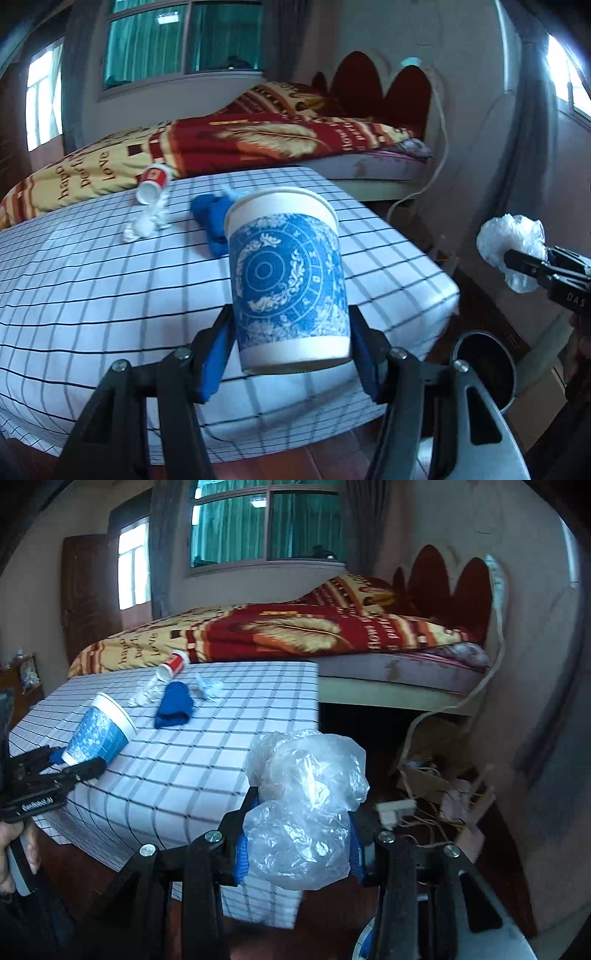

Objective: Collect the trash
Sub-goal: 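Carry the paper cup and plastic bag over the bin and release both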

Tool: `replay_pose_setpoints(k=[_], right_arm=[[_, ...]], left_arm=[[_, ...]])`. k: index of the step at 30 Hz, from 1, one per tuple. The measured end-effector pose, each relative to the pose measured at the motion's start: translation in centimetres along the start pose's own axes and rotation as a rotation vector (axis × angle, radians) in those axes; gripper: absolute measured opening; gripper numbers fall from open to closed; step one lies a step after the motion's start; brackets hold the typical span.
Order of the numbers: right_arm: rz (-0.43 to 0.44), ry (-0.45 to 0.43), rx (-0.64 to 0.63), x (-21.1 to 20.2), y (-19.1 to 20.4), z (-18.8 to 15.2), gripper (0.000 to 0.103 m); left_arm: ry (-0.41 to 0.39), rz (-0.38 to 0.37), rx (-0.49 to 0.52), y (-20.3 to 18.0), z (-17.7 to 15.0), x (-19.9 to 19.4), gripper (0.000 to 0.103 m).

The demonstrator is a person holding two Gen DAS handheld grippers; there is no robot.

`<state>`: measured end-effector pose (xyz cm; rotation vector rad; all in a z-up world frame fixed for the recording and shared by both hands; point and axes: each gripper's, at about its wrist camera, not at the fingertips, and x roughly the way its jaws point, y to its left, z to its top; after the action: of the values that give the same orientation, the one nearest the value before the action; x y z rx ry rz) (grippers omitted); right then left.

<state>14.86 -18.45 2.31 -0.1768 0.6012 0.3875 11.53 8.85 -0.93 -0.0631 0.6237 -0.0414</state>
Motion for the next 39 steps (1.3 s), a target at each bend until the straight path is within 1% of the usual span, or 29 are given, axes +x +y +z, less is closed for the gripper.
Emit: replay_pose_setpoints(k=[4,10,17,23,32,39], right_arm=[[-0.051,0.003,0.036,-1.8,-2.6,-1.7,0.044],[-0.090,0.027,0.094,-3.0,-5.9,-4.5,0.044],[-0.139,0.054,0.137,-4.1,-8.6,-7.0,0.044],[-0.169,0.049,0.168,-5.0,-10.3,-8.0,0.044],[-0.200,0.090,0.188,-5.1,-11.9,-10.2,0.044],[-0.233,0.131,0.216,-5.3,-13.4,-12.5,0.044]], left_arm=[[-0.003,-0.037,0.045,-2.6,-0.5,-0.3,0.060],[0.017,-0.089,0.082,-5.7,-1.2,0.2,0.060],[0.040,-0.154,0.145,-10.2,-1.6,1.0,0.060],[0.051,-0.202,0.190,-13.1,-1.8,1.3,0.060],[0.091,-0.251,0.231,-16.8,-2.8,2.7,0.060],[0.132,-0.317,0.288,-20.6,-4.2,3.9,0.060]])
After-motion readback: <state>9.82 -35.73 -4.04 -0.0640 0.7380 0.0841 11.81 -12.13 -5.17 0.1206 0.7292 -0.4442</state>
